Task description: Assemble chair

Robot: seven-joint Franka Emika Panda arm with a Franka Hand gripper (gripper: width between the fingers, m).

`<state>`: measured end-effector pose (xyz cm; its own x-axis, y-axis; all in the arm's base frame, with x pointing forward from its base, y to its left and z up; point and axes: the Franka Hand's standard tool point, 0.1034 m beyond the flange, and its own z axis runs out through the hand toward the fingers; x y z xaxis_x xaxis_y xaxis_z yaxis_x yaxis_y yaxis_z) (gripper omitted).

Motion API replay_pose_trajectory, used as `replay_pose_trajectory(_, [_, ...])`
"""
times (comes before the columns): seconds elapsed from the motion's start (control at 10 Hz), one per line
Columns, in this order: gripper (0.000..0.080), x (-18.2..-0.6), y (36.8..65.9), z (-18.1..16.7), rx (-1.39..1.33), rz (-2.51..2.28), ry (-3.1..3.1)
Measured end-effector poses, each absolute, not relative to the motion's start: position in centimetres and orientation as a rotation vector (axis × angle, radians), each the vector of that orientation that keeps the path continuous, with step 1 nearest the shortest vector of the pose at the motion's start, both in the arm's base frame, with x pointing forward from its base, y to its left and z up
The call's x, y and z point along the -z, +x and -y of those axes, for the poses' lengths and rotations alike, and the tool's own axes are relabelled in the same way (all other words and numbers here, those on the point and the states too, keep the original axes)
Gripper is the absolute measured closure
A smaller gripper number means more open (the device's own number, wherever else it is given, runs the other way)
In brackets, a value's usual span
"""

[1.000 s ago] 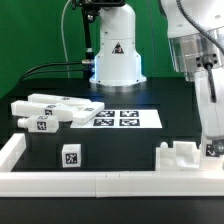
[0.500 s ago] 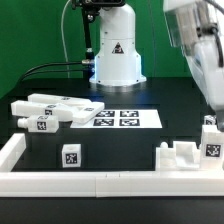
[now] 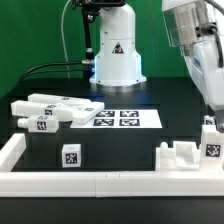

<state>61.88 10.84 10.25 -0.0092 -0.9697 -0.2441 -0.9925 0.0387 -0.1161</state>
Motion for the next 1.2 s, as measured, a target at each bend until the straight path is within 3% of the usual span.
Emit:
replay_pose_trajectory(0.4, [0.015, -11.2, 60.3, -6.5, -0.066, -1.782, -2.259])
replay_pose_trajectory(0.9, [0.015, -11.0, 60.4, -6.8, -0.01, -1.419, -2.499])
replay_pose_trajectory(1.2, [0.015, -9.4, 56.0, -1.8, 0.03, -0.951, -2.749])
